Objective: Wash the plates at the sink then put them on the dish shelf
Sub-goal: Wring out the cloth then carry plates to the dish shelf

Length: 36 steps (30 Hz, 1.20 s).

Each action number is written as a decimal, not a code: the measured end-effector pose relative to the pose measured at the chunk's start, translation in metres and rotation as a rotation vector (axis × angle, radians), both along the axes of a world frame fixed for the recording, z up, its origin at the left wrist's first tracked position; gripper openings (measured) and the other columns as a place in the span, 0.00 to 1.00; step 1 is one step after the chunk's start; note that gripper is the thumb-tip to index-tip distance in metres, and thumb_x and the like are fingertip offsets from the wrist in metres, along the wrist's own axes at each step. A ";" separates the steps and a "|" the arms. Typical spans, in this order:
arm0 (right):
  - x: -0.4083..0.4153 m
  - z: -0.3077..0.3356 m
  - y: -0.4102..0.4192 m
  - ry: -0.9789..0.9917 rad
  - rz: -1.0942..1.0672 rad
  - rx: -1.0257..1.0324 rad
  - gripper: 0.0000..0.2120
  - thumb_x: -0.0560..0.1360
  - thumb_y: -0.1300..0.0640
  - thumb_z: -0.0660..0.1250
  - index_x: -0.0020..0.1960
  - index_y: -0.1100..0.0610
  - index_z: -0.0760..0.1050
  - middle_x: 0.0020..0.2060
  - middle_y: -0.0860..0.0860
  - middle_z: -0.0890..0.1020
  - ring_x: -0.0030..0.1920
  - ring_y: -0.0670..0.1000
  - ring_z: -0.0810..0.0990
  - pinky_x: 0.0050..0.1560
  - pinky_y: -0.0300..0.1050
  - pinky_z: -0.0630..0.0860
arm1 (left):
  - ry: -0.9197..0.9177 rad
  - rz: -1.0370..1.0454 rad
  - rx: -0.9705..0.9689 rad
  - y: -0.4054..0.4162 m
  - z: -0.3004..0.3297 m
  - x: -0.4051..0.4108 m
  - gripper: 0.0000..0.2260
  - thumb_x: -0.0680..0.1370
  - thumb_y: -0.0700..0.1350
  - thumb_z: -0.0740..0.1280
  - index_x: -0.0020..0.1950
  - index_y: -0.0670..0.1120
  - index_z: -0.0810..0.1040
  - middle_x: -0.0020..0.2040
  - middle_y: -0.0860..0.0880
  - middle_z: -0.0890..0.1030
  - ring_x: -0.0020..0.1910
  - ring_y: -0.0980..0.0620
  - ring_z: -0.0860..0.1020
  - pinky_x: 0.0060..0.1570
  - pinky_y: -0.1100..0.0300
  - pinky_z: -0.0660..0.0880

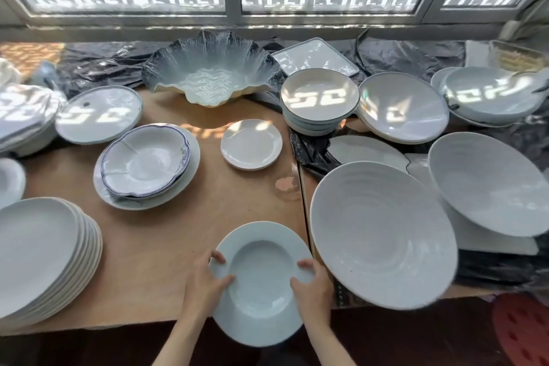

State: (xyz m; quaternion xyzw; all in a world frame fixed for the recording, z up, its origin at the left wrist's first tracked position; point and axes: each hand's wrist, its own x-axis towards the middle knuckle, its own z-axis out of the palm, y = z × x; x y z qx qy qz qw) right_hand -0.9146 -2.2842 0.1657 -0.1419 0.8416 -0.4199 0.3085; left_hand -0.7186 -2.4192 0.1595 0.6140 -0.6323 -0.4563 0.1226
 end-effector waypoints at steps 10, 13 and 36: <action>-0.011 -0.006 -0.015 -0.055 -0.028 0.018 0.15 0.71 0.65 0.74 0.47 0.46 0.79 0.48 0.41 0.82 0.51 0.43 0.80 0.55 0.45 0.75 | -0.026 0.023 0.025 -0.017 -0.013 -0.018 0.20 0.63 0.45 0.80 0.48 0.55 0.75 0.49 0.54 0.81 0.47 0.49 0.79 0.39 0.53 0.73; -0.011 -0.007 -0.018 -0.041 -0.021 0.013 0.13 0.71 0.66 0.75 0.45 0.48 0.79 0.47 0.42 0.82 0.51 0.40 0.79 0.55 0.43 0.73 | -0.039 0.027 0.023 -0.019 -0.014 -0.019 0.20 0.63 0.44 0.80 0.47 0.56 0.75 0.47 0.54 0.81 0.47 0.49 0.79 0.40 0.53 0.73; -0.004 0.015 -0.028 0.264 0.452 0.334 0.18 0.77 0.48 0.66 0.66 0.40 0.73 0.80 0.49 0.56 0.81 0.54 0.57 0.75 0.52 0.66 | -0.043 -0.031 0.158 -0.030 0.012 -0.016 0.03 0.77 0.45 0.72 0.49 0.52 0.81 0.53 0.52 0.82 0.53 0.49 0.78 0.49 0.50 0.75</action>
